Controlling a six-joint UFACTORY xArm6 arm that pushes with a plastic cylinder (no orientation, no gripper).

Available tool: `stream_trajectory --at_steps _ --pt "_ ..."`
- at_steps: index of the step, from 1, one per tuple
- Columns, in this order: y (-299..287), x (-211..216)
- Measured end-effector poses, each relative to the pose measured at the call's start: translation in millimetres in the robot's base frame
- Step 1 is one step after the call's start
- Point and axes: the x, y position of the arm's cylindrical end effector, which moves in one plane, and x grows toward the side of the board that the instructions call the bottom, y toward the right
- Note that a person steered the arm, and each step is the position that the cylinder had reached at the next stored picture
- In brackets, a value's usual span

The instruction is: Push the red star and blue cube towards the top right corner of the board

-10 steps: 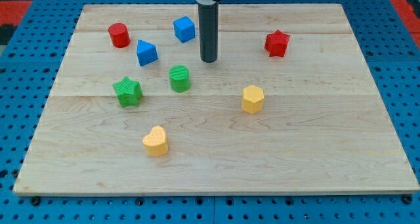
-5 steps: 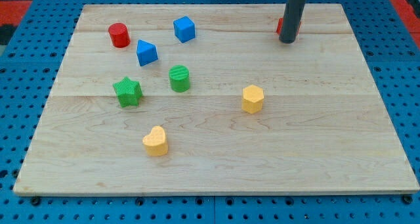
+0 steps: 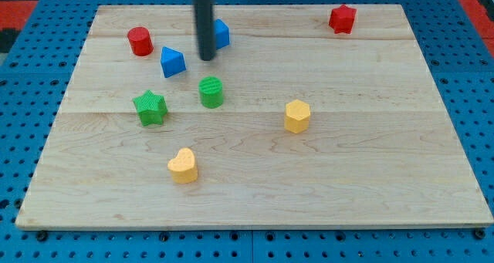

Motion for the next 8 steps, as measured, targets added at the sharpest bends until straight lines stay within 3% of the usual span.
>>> stream_trajectory --at_steps 1,2,3,4,5,6,7,8 --pt "51.5 -39.0" --pt "153.2 -51.2" --pt "89.7 -47.7" --pt "110.2 -61.3" --pt "171.6 -75.5" --pt "107.2 -40.9" --pt "-6.1 -48.9" --pt "-81.7 -74.1"
